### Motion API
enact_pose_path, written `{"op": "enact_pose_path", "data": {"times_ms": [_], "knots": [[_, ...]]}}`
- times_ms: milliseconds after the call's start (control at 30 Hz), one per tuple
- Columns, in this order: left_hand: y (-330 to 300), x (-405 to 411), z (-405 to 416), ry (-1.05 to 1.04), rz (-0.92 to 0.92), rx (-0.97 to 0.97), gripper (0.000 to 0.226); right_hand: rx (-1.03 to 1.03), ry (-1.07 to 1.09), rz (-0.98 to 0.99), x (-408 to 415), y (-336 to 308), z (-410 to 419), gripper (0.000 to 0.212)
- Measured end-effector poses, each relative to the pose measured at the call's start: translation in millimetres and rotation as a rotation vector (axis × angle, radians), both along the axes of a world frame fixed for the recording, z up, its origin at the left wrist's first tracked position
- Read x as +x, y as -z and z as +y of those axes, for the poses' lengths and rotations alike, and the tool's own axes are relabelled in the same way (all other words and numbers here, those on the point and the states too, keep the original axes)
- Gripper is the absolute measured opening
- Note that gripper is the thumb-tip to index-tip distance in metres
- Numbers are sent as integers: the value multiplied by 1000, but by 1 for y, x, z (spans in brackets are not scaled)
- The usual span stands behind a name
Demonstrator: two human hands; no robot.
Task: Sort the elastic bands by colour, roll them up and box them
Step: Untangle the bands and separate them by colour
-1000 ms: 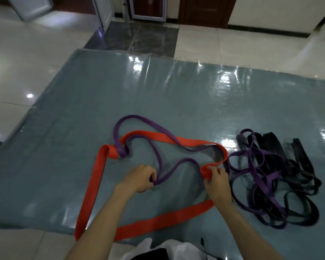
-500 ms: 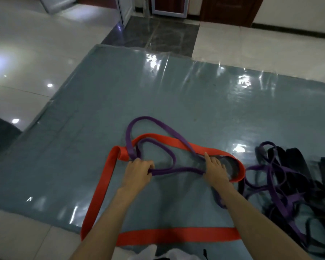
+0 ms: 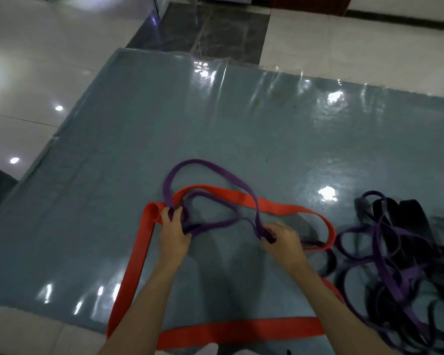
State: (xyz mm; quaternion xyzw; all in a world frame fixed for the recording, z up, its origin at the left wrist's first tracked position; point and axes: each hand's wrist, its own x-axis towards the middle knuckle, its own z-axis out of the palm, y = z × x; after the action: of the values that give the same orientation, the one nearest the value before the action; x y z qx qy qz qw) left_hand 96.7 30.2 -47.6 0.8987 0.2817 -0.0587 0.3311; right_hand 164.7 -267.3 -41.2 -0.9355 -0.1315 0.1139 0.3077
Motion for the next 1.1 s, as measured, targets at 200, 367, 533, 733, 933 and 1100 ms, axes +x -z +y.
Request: {"op": "enact_pose_path", "data": {"times_ms": [200, 367, 533, 733, 933, 1100], "knots": [[8, 2, 6, 210, 259, 158, 91, 244, -106, -122, -20, -24, 21, 30], [3, 1, 3, 250, 313, 218, 76, 322, -111, -212, -35, -46, 39, 30], [-10, -4, -13, 246, 279, 379, 32, 394, -9, -285, -49, -63, 41, 32], [-15, -16, -12, 224, 118, 209, 28, 598, 166, -231, -63, -80, 41, 36], [-47, -28, -28, 101, -182, -187, 14, 997, 560, -35, -65, -99, 43, 38], [-102, -38, -47, 78, -406, -463, 10, 1153, 685, -3, -67, -123, 53, 41]]}}
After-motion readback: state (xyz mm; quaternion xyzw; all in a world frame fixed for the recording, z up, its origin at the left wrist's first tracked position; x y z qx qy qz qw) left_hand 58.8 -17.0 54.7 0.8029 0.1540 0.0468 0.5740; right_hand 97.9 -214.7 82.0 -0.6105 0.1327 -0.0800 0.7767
